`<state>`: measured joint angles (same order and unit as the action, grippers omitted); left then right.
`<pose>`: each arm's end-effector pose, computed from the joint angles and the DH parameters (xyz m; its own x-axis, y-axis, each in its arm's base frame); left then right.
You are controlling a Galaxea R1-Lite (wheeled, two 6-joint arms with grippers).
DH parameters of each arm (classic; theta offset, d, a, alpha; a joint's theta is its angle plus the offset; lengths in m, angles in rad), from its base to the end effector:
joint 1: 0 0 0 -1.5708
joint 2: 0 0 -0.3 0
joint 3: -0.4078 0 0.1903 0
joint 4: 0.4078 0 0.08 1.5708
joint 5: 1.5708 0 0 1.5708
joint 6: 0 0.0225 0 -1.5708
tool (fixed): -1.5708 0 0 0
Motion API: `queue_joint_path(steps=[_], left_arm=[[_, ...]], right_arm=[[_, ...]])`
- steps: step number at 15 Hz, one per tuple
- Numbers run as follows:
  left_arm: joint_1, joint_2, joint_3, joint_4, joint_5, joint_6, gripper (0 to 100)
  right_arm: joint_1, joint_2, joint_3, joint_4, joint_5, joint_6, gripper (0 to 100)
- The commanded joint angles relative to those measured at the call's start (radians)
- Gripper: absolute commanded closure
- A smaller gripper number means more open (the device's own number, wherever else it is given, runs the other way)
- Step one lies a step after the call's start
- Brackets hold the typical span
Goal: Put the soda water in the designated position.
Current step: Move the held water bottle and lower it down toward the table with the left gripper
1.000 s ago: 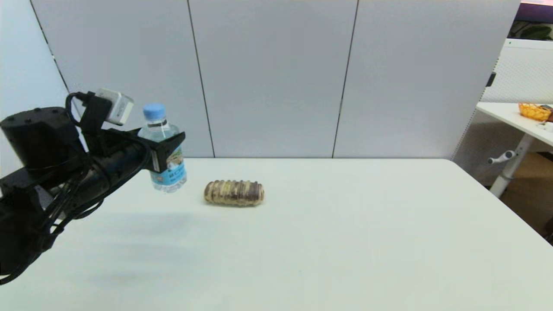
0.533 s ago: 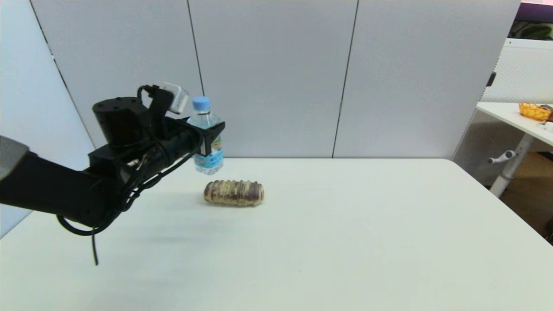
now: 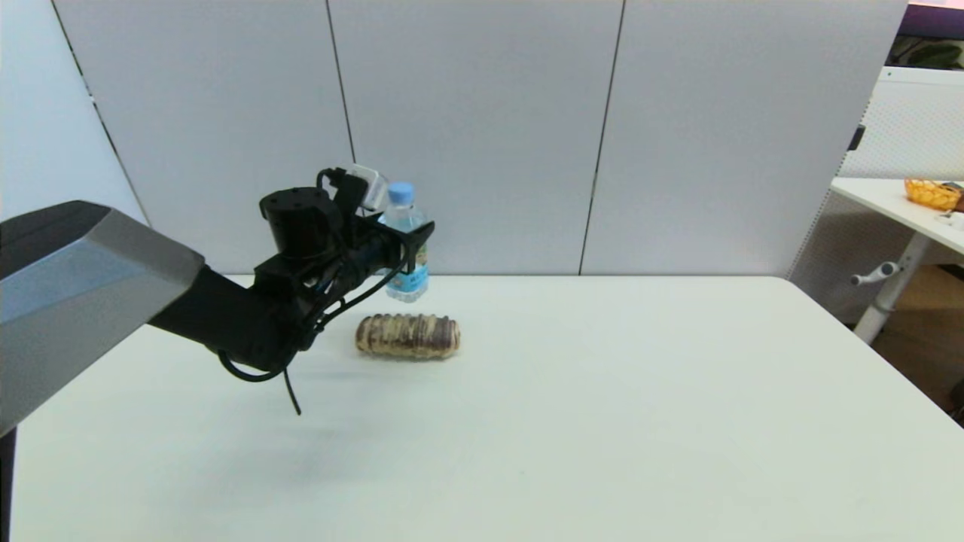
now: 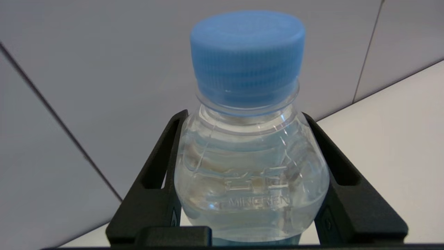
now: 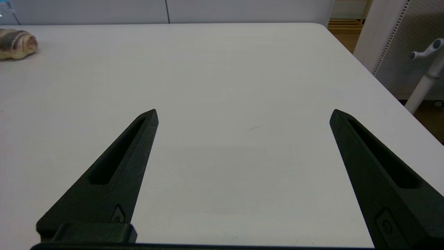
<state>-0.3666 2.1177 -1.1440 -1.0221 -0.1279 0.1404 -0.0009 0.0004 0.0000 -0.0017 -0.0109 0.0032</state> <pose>0.3900 -0.1528 0.1592 0.8791 -0.4742 0.0480 0.4635 0.8740 0.1459 -0.0228 -0.0002 0.0757 0.9999 -0.0118 0.0013 0.0118 0.9999 0.0032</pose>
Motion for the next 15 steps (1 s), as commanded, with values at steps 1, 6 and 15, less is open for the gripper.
queue_joint_path(steps=[1, 6, 15], left_arm=[[0.000, 0.100, -0.080, -0.006, 0.001, -0.013, 100], [0.000, 0.163, -0.131, -0.009, 0.002, -0.028, 100], [0.000, 0.186, -0.145, -0.015, 0.004, -0.041, 100]], right_arm=[[0.001, 0.000, 0.000, 0.000, 0.000, 0.000, 0], [0.001, 0.000, 0.000, 0.000, 0.000, 0.000, 0], [0.001, 0.000, 0.000, 0.000, 0.000, 0.000, 0]])
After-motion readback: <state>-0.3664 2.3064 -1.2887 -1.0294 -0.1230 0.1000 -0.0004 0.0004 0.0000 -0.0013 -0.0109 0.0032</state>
